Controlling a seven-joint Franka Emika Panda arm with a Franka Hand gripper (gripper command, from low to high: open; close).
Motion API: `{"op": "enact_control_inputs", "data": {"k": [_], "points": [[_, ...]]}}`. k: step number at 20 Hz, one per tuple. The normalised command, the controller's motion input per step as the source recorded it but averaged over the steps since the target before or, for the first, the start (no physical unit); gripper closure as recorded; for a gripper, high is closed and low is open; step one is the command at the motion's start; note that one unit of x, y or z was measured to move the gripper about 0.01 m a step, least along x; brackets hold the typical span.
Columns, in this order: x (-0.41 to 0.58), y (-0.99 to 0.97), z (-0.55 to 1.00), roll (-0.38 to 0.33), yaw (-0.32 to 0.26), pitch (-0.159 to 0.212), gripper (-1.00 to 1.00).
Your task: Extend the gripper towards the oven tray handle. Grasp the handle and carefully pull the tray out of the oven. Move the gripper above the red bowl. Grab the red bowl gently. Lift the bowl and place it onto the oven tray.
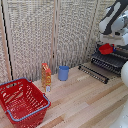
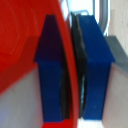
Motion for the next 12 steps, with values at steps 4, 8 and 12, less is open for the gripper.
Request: {"op": "enact_control_inputs", "data": {"k": [4,8,12], "points": [[0.001,-0.07,-0.17,0.0,-0.029,0.023,1.0],[0.029,-0.14,-0.06,0.0,-0.045,0.002,1.0],[0.163,-0.37,0.12,0.023,-0.121,0.0,1.0]]}}
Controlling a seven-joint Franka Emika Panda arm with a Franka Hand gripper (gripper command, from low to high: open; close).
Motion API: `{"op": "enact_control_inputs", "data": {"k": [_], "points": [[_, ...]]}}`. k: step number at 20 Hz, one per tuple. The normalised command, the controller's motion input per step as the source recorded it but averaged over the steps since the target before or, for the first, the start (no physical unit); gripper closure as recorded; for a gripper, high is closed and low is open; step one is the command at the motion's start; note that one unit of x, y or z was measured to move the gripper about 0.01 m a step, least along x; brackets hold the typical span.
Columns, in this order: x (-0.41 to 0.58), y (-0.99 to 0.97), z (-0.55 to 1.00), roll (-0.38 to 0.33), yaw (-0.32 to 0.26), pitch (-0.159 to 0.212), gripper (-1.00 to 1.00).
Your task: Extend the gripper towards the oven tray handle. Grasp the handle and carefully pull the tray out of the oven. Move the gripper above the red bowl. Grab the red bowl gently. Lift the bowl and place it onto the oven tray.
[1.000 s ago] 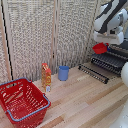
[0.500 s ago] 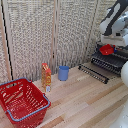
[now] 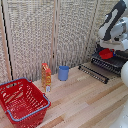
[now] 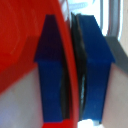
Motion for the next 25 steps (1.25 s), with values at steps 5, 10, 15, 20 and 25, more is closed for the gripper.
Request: {"op": "enact_control_inputs", "data": {"k": [5,10,15,20,25], "points": [[0.111,-0.24,0.05,0.029,-0.015,0.0,1.0],[0.023,0.01,0.02,-0.003,0.0,0.0,-1.0],[0.009,0.08,0.09,-0.019,-0.003,0.0,-1.0],[0.025,0.11,0.16,-0.01,-0.055,-0.007,-1.0],[0.087,0.13,0.36,-0.002,-0.104,-0.016,-1.0]]}}
